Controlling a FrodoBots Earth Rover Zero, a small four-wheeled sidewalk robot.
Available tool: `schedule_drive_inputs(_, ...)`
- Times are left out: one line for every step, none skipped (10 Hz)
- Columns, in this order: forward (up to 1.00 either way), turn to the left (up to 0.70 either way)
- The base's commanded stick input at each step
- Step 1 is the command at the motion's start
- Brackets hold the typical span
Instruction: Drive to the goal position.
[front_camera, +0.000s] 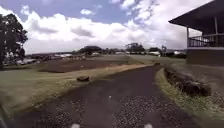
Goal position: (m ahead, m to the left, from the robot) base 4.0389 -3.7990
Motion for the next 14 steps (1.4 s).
schedule_drive_inputs(0.70, 0.00)
schedule_drive_inputs(0.70, 0.00)
schedule_drive_inputs(0.70, 0.00)
schedule_drive_inputs(0.70, -0.01)
schedule_drive_inputs(0.70, -0.03)
schedule_drive_inputs(0.70, -0.05)
schedule_drive_inputs(0.70, -0.08)
schedule_drive_inputs(0.70, -0.17)
schedule_drive_inputs(0.70, -0.35)
schedule_drive_inputs(0.70, -0.35)
schedule_drive_inputs(0.70, -0.35)
schedule_drive_inputs(0.70, -0.35)
schedule_drive_inputs(0.70, -0.35)
schedule_drive_inputs(0.70, -0.35)
